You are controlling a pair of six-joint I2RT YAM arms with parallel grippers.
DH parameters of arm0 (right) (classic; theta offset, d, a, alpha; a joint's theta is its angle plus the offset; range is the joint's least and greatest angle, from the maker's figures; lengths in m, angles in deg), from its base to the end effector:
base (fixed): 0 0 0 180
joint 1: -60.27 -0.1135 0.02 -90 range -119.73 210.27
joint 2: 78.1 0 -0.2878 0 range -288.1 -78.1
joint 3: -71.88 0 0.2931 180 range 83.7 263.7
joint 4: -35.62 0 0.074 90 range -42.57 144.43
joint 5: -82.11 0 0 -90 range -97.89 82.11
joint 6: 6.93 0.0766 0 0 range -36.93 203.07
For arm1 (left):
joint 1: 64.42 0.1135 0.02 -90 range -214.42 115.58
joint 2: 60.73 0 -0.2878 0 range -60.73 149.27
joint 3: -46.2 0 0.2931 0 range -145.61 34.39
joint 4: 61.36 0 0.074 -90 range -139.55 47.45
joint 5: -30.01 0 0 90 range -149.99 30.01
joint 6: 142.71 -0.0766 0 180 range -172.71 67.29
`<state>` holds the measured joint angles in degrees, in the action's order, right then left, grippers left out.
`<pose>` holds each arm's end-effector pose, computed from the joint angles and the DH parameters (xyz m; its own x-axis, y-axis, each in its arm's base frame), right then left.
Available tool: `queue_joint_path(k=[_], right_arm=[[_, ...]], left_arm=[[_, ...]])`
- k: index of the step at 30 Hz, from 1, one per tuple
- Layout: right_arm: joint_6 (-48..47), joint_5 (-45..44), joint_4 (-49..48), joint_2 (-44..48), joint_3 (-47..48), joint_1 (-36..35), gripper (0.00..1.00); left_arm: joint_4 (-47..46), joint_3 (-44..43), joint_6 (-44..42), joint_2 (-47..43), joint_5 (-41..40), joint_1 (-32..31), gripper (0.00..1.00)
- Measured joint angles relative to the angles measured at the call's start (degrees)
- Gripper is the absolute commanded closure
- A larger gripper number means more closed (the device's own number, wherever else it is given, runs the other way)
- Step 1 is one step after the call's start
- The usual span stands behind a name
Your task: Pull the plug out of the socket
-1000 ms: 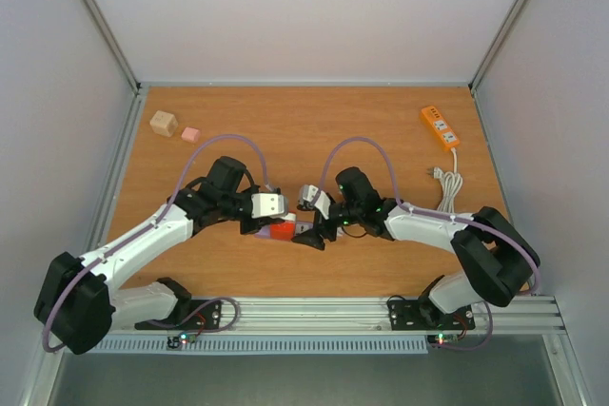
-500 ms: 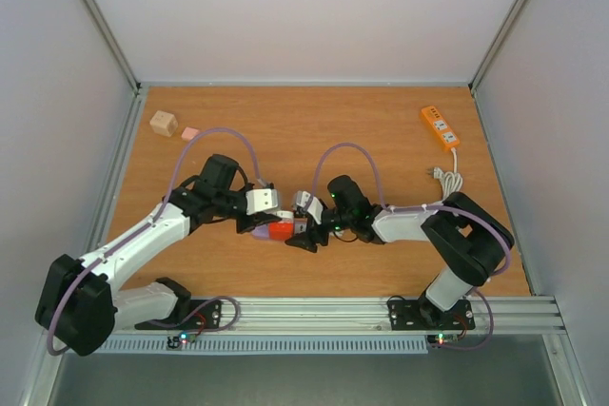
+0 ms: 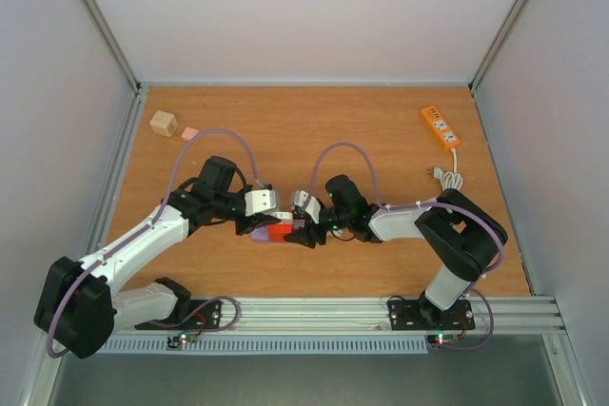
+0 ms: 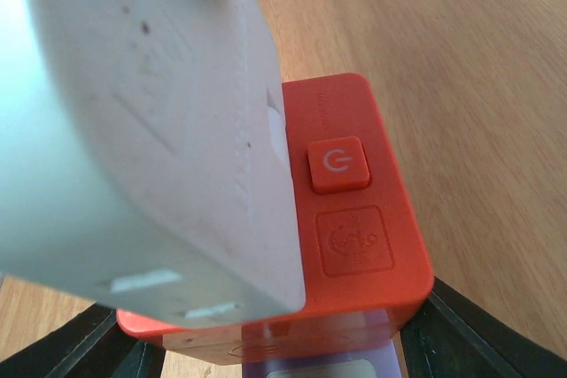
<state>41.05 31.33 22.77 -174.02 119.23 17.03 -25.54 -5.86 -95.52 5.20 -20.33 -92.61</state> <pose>0.2232 0.2763 0.1022 0.2896 -0.4395 -0.8503 -0.9568 -0.1097 -0.2692 0.2177 -0.1721 0.2046 0.0014 0.5928 -0.8053 0.9905 0.1099 0.0826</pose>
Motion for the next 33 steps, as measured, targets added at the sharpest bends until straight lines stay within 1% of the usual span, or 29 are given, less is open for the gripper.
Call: queue_joint_path(k=[9, 14, 18, 24, 33], right_arm=[[-0.70, 0.20, -0.15, -0.04, 0.00, 0.00, 0.44], [-1.33, 0.39, -0.17, -0.09, 0.00, -0.07, 0.46], [-1.79, 0.46, -0.15, -0.11, 0.00, -0.09, 0.47], [-2.78, 0.94, -0.13, -0.13, -0.02, -0.11, 0.49], [-3.48, 1.62, -0.39, -0.48, -0.02, -0.22, 0.53]], left_arm=[[-2.51, 2.93, 0.39, -0.57, -0.02, 0.22, 0.72], [-3.21, 3.69, 0.35, -0.81, 0.00, 0.26, 0.74], [-3.56, 3.76, 0.35, -0.81, 0.00, 0.26, 0.77], [-4.11, 4.11, 0.15, -1.18, 0.44, 0.26, 0.91], [-3.89, 4.63, 0.61, -2.21, 0.44, 0.37, 0.98]])
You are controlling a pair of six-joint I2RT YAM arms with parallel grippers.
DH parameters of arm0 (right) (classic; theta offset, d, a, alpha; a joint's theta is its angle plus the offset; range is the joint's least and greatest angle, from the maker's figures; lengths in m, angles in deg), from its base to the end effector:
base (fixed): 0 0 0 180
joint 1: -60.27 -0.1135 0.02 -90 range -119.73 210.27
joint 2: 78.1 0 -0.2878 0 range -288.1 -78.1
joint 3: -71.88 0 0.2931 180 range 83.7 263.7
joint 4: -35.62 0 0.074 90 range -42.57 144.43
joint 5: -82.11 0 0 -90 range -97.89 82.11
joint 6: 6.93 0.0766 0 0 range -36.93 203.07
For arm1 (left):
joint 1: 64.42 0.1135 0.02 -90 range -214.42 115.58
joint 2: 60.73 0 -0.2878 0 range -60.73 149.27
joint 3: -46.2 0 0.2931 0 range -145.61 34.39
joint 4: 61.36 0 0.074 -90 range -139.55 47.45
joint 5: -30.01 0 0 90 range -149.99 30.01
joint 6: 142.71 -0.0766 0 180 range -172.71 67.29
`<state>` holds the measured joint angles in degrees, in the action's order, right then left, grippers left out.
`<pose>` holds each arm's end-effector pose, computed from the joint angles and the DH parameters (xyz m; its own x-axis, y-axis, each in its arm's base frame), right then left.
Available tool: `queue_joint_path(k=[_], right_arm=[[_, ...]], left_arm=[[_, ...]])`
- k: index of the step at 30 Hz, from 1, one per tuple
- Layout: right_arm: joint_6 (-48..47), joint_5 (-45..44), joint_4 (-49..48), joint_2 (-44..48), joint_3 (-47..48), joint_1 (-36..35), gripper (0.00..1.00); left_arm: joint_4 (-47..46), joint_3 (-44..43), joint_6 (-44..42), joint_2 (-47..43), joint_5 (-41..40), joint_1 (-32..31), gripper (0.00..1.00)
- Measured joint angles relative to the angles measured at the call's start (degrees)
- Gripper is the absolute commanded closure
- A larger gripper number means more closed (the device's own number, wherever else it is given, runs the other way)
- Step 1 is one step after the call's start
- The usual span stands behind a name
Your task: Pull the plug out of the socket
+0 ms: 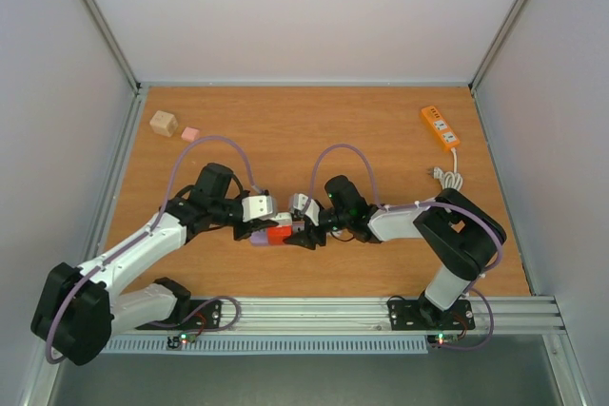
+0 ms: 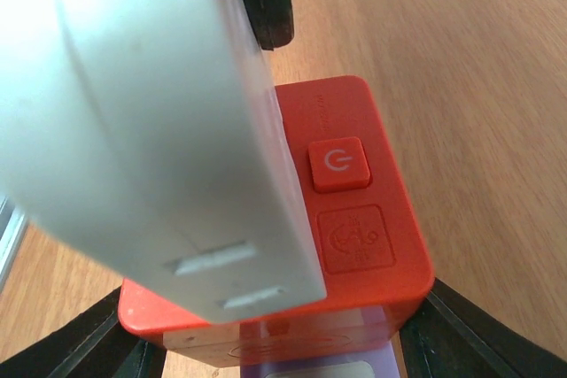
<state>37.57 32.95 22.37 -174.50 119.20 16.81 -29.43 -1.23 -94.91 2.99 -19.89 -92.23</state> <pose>0.2204 0.2778 0.1008 0.3478 -0.4138 -0.8413 -0.9375 -0.1579 -0.3100 0.2089 -0.1660 0.1905 0.0061 0.5777 -0.8162 0.9886 0.1192 0.0917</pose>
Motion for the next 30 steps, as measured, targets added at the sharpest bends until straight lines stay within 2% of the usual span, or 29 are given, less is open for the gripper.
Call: queue_joint_path(k=[30], right_arm=[[-2.60, 1.05, -1.44, -1.03, 0.04, -0.50, 0.55]], left_arm=[[4.07, -1.38, 2.99, -0.20, 2.54, 1.81, 0.99]])
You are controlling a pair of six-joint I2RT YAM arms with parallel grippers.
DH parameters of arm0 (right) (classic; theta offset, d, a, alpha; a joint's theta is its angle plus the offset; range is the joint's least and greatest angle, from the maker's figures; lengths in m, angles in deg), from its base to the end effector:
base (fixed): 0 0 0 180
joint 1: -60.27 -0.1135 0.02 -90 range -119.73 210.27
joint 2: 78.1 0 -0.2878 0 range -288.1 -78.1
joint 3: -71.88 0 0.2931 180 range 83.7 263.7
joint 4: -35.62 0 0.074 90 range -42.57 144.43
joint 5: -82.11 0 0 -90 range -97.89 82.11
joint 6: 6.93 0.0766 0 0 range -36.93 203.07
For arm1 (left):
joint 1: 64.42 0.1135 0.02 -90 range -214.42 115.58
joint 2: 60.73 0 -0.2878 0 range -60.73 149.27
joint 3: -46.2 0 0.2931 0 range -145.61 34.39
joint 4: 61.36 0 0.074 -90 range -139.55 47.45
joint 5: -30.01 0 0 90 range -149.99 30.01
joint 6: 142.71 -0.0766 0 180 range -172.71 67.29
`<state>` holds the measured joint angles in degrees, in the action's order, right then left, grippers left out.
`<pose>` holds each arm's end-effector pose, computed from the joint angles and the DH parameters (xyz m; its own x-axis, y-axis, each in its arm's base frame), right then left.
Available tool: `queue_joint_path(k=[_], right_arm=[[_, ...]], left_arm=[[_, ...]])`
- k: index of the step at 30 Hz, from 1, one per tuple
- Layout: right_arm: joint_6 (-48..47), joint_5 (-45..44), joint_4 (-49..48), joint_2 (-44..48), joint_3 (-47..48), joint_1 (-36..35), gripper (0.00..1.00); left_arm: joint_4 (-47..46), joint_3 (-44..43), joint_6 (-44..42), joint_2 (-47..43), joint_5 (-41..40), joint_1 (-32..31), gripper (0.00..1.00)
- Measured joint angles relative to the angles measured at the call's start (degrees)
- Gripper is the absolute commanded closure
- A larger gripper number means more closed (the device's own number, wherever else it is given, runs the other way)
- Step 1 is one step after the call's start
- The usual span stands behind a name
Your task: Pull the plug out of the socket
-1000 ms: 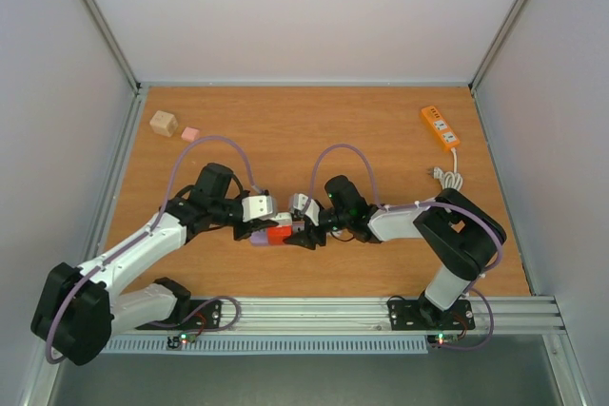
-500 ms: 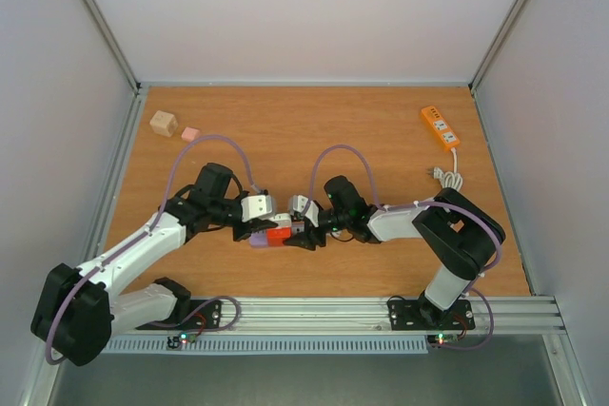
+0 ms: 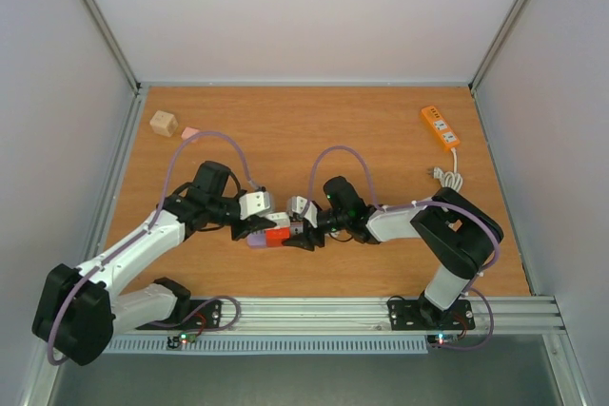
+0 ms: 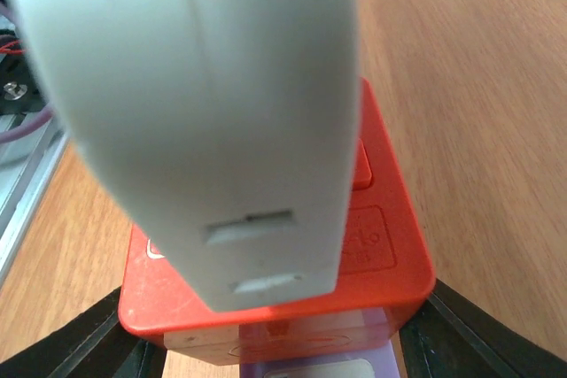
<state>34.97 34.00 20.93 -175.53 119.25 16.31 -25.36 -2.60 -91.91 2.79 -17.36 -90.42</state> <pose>0.2180 0.2813 0.0983 0.3981 -0.3859 -0.8322 -0.9170 -0.1936 -0.3488 0.2089 -0.1596 0.1957 -0.0917 0.5621 -0.8220 0.9883 0.1523 -0.0061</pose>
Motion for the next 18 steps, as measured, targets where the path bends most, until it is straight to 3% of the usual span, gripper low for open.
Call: queue_joint_path(k=[12, 18], right_arm=[[-0.68, -0.90, 0.00, -0.11, 0.09, -0.42, 0.55], [-0.59, -0.87, 0.11, -0.11, 0.22, -0.46, 0.46]], left_arm=[[0.94, -2.40, 1.29, 0.66, 1.09, 0.96, 0.99], [0.96, -2.43, 1.27, 0.66, 1.03, 1.38, 0.99]])
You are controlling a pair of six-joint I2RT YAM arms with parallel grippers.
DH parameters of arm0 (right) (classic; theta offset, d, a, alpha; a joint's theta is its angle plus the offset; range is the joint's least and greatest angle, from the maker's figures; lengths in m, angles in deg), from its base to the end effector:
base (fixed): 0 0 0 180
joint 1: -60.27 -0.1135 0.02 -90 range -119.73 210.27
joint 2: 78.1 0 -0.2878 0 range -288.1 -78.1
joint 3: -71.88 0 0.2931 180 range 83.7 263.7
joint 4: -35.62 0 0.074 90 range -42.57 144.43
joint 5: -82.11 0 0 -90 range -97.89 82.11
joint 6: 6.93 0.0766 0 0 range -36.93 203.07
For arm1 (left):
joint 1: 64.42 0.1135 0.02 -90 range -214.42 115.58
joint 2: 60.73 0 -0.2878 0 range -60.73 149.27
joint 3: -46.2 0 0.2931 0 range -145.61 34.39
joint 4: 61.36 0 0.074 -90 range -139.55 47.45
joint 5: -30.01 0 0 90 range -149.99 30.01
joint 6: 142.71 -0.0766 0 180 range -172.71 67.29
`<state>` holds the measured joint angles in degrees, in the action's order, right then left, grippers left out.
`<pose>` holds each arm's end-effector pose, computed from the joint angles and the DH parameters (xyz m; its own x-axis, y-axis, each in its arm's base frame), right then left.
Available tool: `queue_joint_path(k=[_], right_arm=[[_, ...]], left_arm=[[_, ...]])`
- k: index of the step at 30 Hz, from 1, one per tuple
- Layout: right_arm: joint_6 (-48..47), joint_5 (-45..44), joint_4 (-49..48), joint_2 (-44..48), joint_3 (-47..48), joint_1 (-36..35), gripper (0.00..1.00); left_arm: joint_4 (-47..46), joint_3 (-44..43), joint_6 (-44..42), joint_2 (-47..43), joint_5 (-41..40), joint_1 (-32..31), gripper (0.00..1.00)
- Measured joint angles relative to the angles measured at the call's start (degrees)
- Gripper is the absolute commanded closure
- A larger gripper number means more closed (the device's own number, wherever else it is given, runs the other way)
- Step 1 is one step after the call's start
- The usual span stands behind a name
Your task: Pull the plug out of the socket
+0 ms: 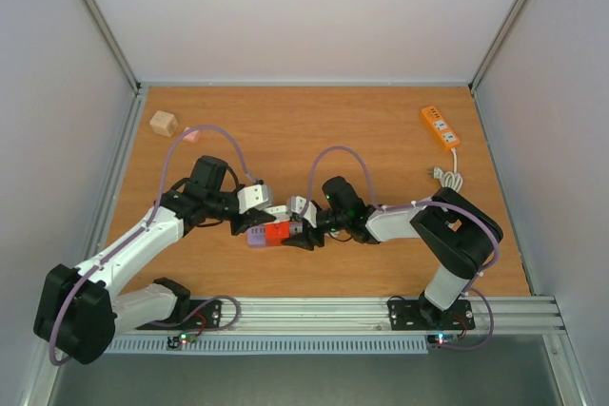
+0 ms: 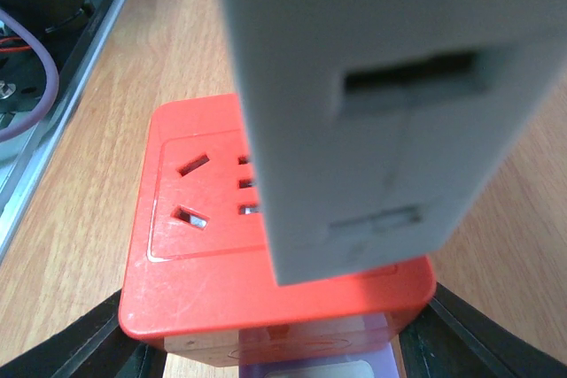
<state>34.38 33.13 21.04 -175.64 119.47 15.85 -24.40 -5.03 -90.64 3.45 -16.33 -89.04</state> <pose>0.2175 0.2836 0.0982 0.4109 -0.3909 -0.8237 -0.9115 -0.1959 -0.3617 0.2176 -0.1579 0.2079 -0.1149 0.5418 -0.8326 0.9840 0.1767 -0.0207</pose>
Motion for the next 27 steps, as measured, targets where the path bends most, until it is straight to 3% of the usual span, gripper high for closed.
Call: queue_joint_path(k=[7, 13, 27], right_arm=[[0.59, -0.24, 2.60, 0.42, 1.33, -0.20, 0.25], [2.05, -0.20, 5.70, 3.23, 4.07, -0.55, 0.15], [3.43, 1.01, 11.89, 8.66, 6.82, 0.13, 0.13]], left_arm=[[1.07, -0.68, -0.09, 0.00, -0.33, 0.55, 0.99], [0.57, -2.75, -0.26, -0.07, 0.31, 0.76, 0.99], [3.87, -6.80, -3.08, -0.09, 0.52, 0.76, 0.99]])
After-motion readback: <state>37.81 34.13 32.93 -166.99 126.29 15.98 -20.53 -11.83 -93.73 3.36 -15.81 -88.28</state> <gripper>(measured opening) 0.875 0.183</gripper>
